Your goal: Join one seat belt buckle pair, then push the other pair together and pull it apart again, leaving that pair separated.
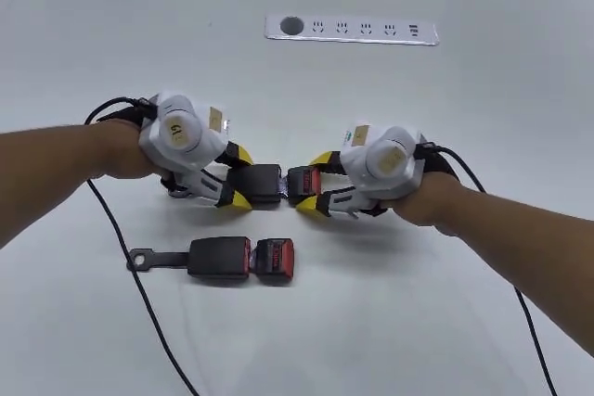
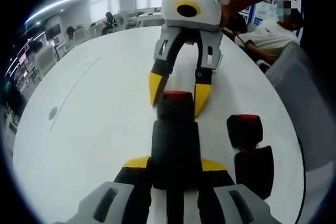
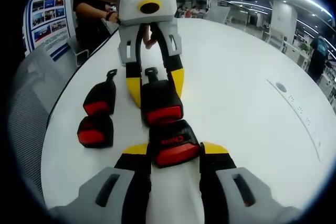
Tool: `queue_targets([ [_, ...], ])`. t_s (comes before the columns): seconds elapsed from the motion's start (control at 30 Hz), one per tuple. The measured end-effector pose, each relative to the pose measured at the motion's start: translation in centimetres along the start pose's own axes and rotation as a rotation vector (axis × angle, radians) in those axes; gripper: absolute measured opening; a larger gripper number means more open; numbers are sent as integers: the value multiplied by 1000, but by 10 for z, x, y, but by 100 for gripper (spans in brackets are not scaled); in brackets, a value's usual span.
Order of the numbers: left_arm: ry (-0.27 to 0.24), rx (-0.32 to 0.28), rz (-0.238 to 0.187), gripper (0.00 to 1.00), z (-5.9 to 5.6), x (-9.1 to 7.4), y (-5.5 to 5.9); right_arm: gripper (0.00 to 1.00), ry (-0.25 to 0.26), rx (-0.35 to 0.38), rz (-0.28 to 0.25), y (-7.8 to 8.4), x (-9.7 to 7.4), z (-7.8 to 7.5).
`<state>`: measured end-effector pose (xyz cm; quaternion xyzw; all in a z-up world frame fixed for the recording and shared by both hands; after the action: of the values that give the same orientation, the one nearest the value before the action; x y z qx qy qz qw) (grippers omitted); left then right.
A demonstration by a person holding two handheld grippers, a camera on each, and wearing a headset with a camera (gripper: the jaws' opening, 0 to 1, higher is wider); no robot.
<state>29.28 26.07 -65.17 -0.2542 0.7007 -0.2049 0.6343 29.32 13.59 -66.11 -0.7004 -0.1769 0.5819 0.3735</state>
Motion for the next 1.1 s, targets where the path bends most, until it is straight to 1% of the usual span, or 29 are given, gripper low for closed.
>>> queue_targets([
  [0.23,4,6,7,34,0,-1,-1,34,3,-5,5,-1,-1,0],
  [0.37,4,6,9,34,2,0,2,34,7,-5,3,0,-1,0],
  [0.43,6,8,11,34,1,0,1,34,6,-7,4,0,-2,0],
  [0.53,11,16,16,34,2,0,1,34,8,-3,14,6,-6,-4],
  [0.6,12,16,16,34,2,0,1,34,8,-5,18,8,-7,-3],
  [0.7,11,14,16,34,2,0,2,34,2,-11,20,9,-8,-3],
  [1.0,11,13,12,34,0,-1,-2,34,-3,-11,10,12,-9,-4],
  [1.1,10,13,9,34,-2,-2,-4,34,-5,-6,7,15,-14,-5],
])
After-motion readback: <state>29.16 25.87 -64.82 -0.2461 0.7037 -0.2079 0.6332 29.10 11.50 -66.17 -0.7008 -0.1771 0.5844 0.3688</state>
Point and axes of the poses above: the centre of the closed fingertips' face, and the gripper's own axes: x roughly forward along the fingers, z roughly to its left, y roughly out of its underside, the point moved 5 cm from there along -x, roughly backward along the fingers, and after that the axes turned 5 degrees about y, right-handed, at the moved point
